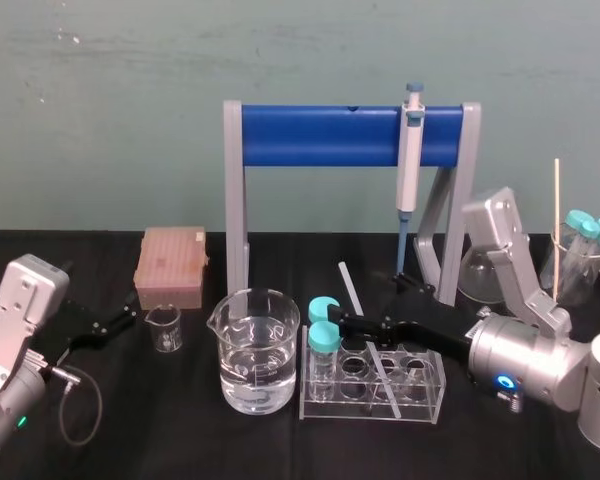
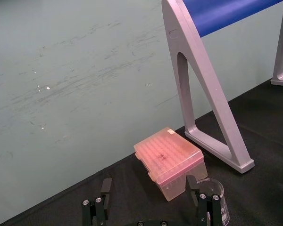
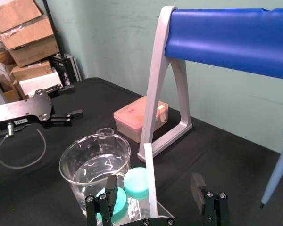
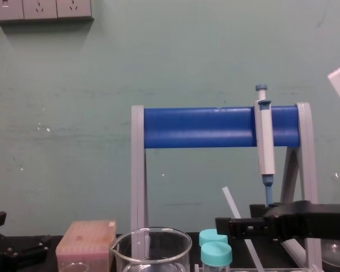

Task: Pick up the stirring rod with one hand, then place it down.

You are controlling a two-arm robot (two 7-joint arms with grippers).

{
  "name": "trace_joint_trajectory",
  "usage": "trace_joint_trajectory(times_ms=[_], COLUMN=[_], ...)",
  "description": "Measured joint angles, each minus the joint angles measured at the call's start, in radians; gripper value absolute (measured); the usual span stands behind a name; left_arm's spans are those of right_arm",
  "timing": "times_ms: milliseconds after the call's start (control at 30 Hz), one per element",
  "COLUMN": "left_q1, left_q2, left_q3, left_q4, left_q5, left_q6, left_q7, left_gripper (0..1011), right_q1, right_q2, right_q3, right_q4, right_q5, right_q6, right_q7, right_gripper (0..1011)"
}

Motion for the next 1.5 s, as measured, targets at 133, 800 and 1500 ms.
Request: trace_joint_trajectory(times_ms=[133, 800, 1500], left_q1=[0.000, 0.000, 0.000], left_q2=[0.000, 0.000, 0.000], left_q3=[0.000, 0.000, 0.000], left_q4=[0.000, 0.000, 0.000], left_q5=[0.000, 0.000, 0.000], left_q6=[0.000, 0.000, 0.000], left_q7=[0.000, 0.000, 0.000], left_gripper=[1000, 1000, 1000], right_q1=[0.021, 0.040, 0.040], right_q2=[-0.014, -0.027, -0.027], right_q3=[-0.013, -0.029, -0.027], right_q4=[0.028, 0.054, 0.054], right_q5=[-0.020, -0.048, -0.045], right_q6=[-0.012, -0.030, -0.027], right_q7=[0.010, 0.033, 0.031], right_gripper=[1003, 973, 377])
